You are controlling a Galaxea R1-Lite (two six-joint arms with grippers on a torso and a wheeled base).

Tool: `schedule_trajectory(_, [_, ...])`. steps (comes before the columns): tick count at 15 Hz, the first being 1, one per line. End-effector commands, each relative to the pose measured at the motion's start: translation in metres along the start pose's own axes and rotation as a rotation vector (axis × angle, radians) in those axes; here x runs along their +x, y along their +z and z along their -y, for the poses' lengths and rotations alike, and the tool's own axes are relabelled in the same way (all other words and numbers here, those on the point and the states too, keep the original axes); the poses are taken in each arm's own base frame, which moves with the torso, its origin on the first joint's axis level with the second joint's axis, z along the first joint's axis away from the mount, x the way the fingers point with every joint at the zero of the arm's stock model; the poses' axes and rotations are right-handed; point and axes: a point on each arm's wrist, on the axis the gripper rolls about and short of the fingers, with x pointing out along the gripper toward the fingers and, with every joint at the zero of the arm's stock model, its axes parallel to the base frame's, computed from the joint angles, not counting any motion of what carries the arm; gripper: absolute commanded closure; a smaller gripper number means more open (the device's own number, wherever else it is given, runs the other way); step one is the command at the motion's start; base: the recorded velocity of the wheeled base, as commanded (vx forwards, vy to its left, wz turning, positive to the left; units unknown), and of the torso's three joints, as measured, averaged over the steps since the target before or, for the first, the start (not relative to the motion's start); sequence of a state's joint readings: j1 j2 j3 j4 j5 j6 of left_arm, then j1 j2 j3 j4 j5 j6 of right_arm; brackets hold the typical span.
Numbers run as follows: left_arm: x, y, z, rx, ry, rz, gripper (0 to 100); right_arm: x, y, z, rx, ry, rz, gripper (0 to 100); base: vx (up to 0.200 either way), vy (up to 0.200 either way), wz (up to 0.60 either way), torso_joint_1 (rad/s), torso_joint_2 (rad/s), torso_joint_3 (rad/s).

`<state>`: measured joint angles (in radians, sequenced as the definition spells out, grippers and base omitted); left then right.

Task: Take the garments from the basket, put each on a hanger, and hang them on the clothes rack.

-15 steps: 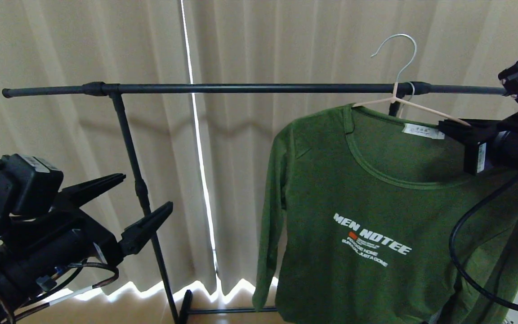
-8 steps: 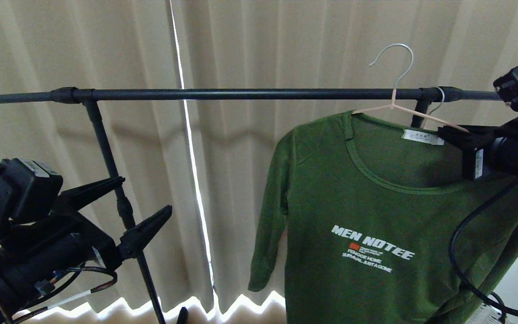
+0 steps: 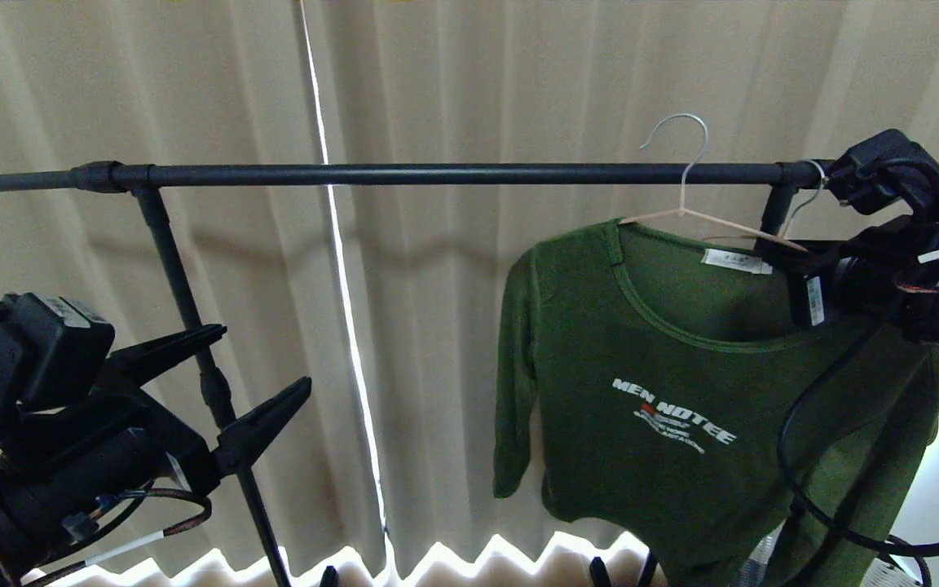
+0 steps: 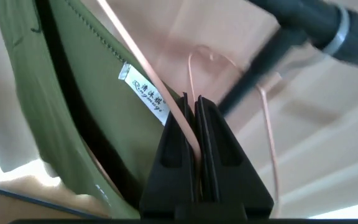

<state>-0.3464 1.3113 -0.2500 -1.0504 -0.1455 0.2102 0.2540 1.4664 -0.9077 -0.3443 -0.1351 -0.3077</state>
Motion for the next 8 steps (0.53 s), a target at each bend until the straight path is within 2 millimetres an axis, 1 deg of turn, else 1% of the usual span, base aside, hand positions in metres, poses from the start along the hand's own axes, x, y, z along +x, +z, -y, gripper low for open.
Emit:
schedule_trajectory(1, [0.0,-0.001,0.0,-0.001,-0.001,-0.004,0,0.02,-0.002,-0.012,-0.014,0.027,-0.034,100,0.0,0.0,0.0,0.0,0.0,0.0])
schedule_trajectory(2, [0.001,-0.001,0.0,-0.001,-0.002,-0.007,0,0.027,-0.001,-0.016,-0.018,0.019,-0.042,100,0.0,0.0,0.0,0.0,0.0,0.0])
schedule_trajectory(3, [0.001,-0.002,0.0,-0.001,-0.002,-0.009,0,0.039,0.002,-0.024,-0.026,0.003,-0.05,100,0.0,0.0,0.0,0.0,0.0,0.0])
schedule_trajectory(5, [0.001,-0.002,0.0,-0.002,-0.003,-0.01,0,0.056,0.007,-0.035,-0.034,0.018,-0.052,100,0.0,0.0,0.0,0.0,0.0,0.0])
schedule_trajectory(8, [0.0,-0.003,0.001,-0.002,-0.003,-0.012,0,0.074,0.006,-0.046,-0.044,0.018,-0.071,100,0.0,0.0,0.0,0.0,0.0,0.0])
